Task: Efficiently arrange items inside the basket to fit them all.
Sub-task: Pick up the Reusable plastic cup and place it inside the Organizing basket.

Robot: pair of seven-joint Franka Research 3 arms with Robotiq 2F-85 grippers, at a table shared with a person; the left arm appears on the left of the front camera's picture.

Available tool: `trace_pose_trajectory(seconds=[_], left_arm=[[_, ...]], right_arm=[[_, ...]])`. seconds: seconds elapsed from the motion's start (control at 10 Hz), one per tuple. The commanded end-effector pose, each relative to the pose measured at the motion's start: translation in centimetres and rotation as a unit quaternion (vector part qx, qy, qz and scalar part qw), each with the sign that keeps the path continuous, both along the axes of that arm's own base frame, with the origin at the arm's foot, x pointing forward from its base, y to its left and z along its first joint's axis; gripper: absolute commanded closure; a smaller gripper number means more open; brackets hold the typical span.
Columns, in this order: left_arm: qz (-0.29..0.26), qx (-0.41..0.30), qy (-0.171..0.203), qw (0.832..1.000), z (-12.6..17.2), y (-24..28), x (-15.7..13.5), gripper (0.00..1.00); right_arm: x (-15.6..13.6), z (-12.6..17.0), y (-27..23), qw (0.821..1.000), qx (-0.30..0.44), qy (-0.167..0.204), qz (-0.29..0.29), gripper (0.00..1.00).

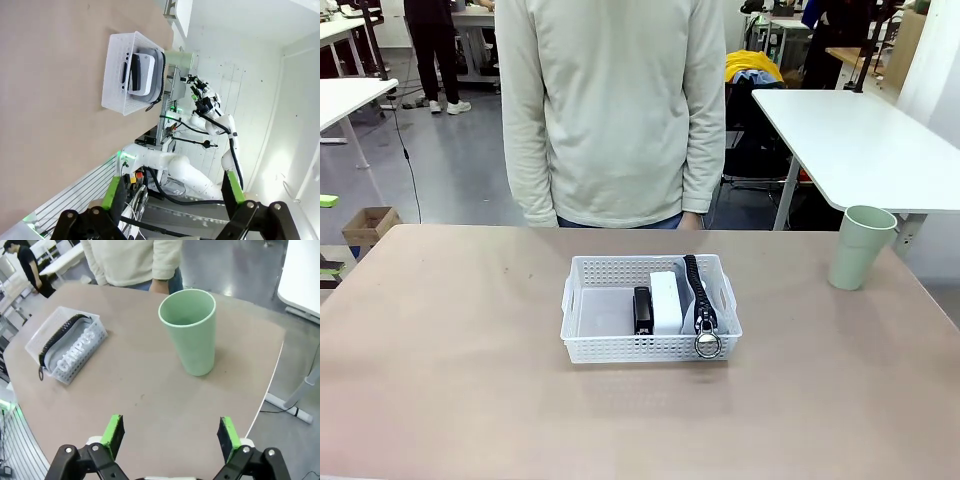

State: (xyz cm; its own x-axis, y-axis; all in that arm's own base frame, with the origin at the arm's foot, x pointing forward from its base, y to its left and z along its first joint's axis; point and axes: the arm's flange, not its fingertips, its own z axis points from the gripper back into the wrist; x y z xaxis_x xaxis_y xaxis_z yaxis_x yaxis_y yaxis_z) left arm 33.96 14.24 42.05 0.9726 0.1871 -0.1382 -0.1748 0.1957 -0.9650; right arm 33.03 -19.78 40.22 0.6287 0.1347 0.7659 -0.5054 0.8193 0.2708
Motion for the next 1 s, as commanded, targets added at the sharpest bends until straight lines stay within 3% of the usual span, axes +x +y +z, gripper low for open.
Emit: trace_pose_trajectory(seconds=[0.0,0.3,0.6,0.7,0.9], left_arm=[[-0.002,0.003,0.0,1.0,0.0,0.1,-0.2,0.0],[-0.002,0.003,0.0,1.0,0.0,0.1,-0.2,0.0],[-0.002,0.003,0.0,1.0,0.0,0.1,-0.2,0.0],[-0.002,0.003,0.0,1.0,0.0,0.1,-0.2,0.0],[-0.002,0.003,0.0,1.0,0.0,0.1,-0.2,0.0]], right_arm=[[2.7,-4.3,1.1,0.998,-0.043,-0.02,0.037,0.0],[5.7,-10.1,2.3,0.991,-0.033,-0.084,0.096,0.0],[8.5,-13.4,3.5,0.985,-0.039,-0.119,0.122,0.0],[9.4,-14.2,3.2,0.983,-0.024,-0.124,0.131,0.0],[11.2,-16.4,2.7,0.99,-0.018,-0.086,0.112,0.0]])
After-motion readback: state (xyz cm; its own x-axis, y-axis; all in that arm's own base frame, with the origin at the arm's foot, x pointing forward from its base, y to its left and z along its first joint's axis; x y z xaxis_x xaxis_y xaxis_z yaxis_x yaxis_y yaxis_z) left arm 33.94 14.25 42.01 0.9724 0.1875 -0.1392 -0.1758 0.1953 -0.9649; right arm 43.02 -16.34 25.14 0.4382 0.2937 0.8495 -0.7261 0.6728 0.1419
